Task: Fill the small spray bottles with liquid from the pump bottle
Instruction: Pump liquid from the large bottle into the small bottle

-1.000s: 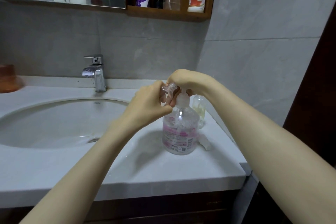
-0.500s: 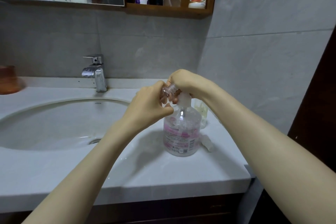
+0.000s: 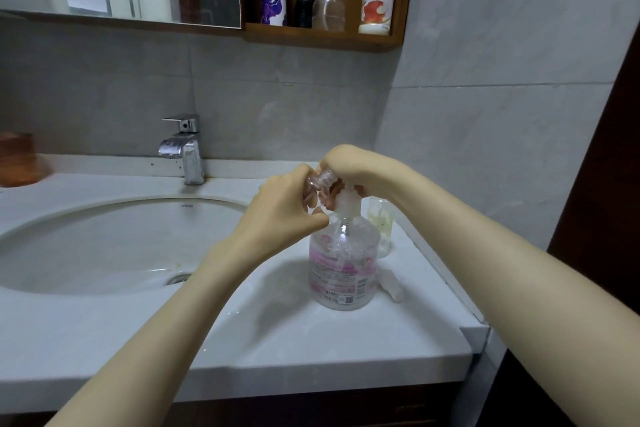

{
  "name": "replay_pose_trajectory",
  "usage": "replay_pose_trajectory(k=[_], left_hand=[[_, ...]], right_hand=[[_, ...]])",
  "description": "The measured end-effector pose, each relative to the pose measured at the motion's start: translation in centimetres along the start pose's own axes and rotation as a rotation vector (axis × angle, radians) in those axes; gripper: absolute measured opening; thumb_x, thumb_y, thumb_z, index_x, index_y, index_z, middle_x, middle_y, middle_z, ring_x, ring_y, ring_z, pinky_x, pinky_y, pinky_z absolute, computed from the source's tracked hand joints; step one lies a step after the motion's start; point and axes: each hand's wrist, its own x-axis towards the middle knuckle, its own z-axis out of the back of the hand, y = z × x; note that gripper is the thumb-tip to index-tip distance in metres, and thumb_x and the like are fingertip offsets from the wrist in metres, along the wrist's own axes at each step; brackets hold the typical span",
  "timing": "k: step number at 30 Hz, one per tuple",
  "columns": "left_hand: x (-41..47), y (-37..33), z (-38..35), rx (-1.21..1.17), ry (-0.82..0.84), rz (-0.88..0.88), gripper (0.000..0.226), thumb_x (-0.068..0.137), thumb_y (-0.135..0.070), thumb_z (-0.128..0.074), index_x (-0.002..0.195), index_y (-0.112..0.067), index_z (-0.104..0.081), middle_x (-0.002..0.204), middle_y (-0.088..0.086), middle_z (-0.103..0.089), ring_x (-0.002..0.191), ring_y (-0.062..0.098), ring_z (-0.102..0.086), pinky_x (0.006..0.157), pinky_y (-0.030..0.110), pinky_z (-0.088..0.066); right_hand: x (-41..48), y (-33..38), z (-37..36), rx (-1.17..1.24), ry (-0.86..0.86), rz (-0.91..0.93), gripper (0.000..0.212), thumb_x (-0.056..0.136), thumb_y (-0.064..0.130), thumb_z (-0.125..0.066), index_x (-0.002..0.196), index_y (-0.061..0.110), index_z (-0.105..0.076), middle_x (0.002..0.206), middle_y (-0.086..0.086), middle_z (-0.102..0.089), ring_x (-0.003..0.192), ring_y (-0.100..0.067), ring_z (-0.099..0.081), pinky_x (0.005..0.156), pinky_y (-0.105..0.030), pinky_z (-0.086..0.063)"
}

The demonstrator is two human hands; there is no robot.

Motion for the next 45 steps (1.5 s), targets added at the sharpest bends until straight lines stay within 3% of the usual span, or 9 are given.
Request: replay_pose_trajectory(k=[5,9,14,23,26,28,35,42,45], left_hand=[[-0.2,-0.1,-0.3,-0.032,-0.019,0.011,0.034,0.055,-0.028,-0.052,0.083,-0.008,-0.054,0.067,0.003,-0.06,0.067,0.025,-0.056,0.067,0.047,-0.048],[-0.3,-0.2,-0.5,-0.039,-0.031,-0.004,0.034,0.056,-0.027,-0.052,0.084,-0.008,-0.054,0.067,0.004,-0.06,0.066,0.026,-0.056,0.065,0.048,-0.047],[-0.2,0.0,-0.6,-0.058,-0.05,-0.016,0.029,0.057,-0.026,-0.053,0.082,-0.01,-0.055,0.065,-0.002,-0.059,0.064,0.021,-0.056,0.062,0.044,-0.047],[-0.4,-0.1,-0.8,-0.072,-0.007,0.026,0.024,0.064,-0.016,-0.063,0.086,-0.012,-0.055,0.065,-0.009,-0.056,0.063,0.011,-0.053,0.06,0.032,-0.045],[-0.5,-0.4,-0.5,-0.111,0.023,0.058,0.022,0.068,-0.008,-0.064,0.089,-0.008,-0.056,0.07,-0.003,-0.059,0.05,0.002,-0.047,0.042,0.011,-0.035],[-0.5,-0.7,-0.3,-0.131,0.039,0.062,0.022,0.069,-0.005,-0.064,0.091,-0.005,-0.056,0.074,0.004,-0.061,0.044,0.001,-0.044,0.034,0.009,-0.03],[-0.5,-1.1,-0.1,-0.133,0.025,0.05,0.023,0.07,-0.004,-0.064,0.092,-0.004,-0.057,0.074,0.005,-0.061,0.044,0.0,-0.044,0.036,0.007,-0.031],[-0.7,-1.1,0.0,-0.174,0.009,0.048,0.022,0.071,-0.001,-0.063,0.091,-0.003,-0.055,0.07,-0.001,-0.055,0.042,0.0,-0.044,0.034,0.007,-0.029],[-0.9,-1.0,-0.2,-0.192,-0.001,0.05,0.021,0.071,0.0,-0.063,0.09,-0.003,-0.056,0.069,-0.003,-0.053,0.041,-0.002,-0.043,0.034,0.005,-0.028]], right_hand=[[-0.2,-0.1,0.0,-0.036,-0.009,0.007,0.015,0.088,0.011,-0.051,0.085,0.005,-0.064,0.046,0.002,-0.054,0.043,-0.011,-0.043,0.032,-0.011,-0.026],[0.3,-0.6,-0.2,0.008,-0.006,0.023,0.017,0.087,0.009,-0.053,0.089,-0.001,-0.067,0.054,-0.003,-0.057,0.056,-0.018,-0.05,0.05,-0.02,-0.037],[1.4,-0.9,-0.1,0.089,0.016,0.008,0.018,0.087,0.005,-0.056,0.069,0.001,-0.058,0.062,-0.01,-0.058,0.065,-0.024,-0.053,0.068,-0.028,-0.042],[2.3,-0.1,-0.4,-0.272,-0.04,-0.052,0.028,0.086,0.009,-0.06,0.059,0.01,-0.052,0.026,0.006,-0.045,0.046,-0.015,-0.045,0.04,-0.016,-0.035],[2.0,-0.6,-0.1,-0.09,-0.018,-0.043,0.026,0.087,0.0,-0.053,0.062,0.005,-0.056,0.04,-0.002,-0.056,0.05,-0.017,-0.053,0.045,-0.017,-0.036],[1.7,-0.9,0.3,0.044,-0.013,-0.025,0.022,0.087,-0.002,-0.048,0.07,0.002,-0.062,0.054,-0.006,-0.061,0.051,-0.017,-0.058,0.048,-0.017,-0.04],[1.8,-0.9,0.3,0.124,-0.037,-0.031,0.023,0.086,-0.004,-0.043,0.072,-0.001,-0.061,0.065,-0.012,-0.062,0.056,-0.022,-0.058,0.069,-0.03,-0.05],[1.8,-0.5,0.1,0.122,-0.051,-0.039,0.025,0.085,-0.002,-0.039,0.076,0.0,-0.062,0.06,-0.01,-0.061,0.057,-0.023,-0.056,0.062,-0.027,-0.046],[1.6,-0.4,0.1,0.109,-0.042,-0.021,0.024,0.086,-0.002,-0.04,0.083,0.001,-0.063,0.064,-0.011,-0.059,0.066,-0.026,-0.055,0.07,-0.031,-0.045]])
